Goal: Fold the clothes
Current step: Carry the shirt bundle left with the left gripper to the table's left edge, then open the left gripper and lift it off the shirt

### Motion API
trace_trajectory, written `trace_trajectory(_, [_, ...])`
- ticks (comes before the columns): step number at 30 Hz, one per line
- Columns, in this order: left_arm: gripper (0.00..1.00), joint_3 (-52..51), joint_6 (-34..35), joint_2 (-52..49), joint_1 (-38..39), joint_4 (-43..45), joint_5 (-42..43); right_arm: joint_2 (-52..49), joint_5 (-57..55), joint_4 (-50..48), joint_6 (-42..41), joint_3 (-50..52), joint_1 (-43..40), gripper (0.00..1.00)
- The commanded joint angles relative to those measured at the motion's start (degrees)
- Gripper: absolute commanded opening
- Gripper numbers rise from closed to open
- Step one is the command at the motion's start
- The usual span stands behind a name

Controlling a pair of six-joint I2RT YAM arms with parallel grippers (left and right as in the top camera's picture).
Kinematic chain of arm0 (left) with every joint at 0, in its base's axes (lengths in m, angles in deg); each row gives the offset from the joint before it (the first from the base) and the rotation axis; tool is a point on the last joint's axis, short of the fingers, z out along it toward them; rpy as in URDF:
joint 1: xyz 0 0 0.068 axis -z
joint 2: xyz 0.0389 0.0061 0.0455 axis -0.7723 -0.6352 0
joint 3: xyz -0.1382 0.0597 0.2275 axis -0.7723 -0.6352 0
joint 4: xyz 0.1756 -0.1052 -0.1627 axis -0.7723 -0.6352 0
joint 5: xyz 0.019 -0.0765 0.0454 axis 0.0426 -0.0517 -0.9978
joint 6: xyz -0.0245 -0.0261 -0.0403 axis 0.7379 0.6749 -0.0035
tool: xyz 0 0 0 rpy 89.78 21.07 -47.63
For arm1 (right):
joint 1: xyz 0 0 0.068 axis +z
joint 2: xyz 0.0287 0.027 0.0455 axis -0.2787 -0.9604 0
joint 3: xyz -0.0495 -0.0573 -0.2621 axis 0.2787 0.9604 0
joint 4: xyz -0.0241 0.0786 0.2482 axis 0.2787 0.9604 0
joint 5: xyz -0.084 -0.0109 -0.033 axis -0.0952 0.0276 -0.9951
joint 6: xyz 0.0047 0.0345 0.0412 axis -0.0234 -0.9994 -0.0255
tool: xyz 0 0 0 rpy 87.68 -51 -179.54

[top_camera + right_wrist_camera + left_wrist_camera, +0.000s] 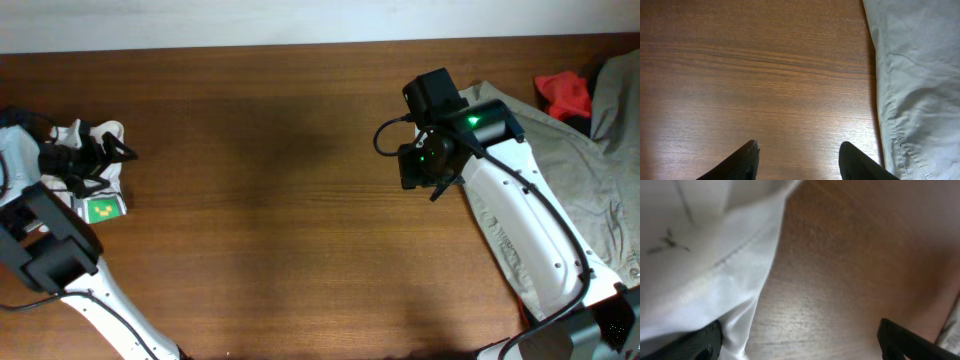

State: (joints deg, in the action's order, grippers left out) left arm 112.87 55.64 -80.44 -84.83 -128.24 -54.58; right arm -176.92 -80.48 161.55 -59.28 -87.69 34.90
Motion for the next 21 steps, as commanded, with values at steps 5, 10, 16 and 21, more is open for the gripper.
trace_trajectory(5, [0.99,-8.07,-22.95,-0.2,-5.07,6.12,15.5,1.2,-1.29,0.46,-0.31,-0.98,-0.46,0.56])
trace_trajectory(10, [0.99,-7.48,-25.79,0.09,-7.65,5.27,24.83,1.2,-1.31,0.68,-0.31,-0.98,-0.46,0.56])
trace_trajectory(16, [0.99,-0.37,-22.18,14.08,3.89,-0.52,15.63,1.18,1.16,-0.63,-0.31,-0.98,-0.46,0.74])
trace_trajectory(21, [0.99,-0.39,4.2,18.75,26.93,-2.12,-14.8,1.18,2.38,-8.04,0.68,-0.98,-0.46,0.99])
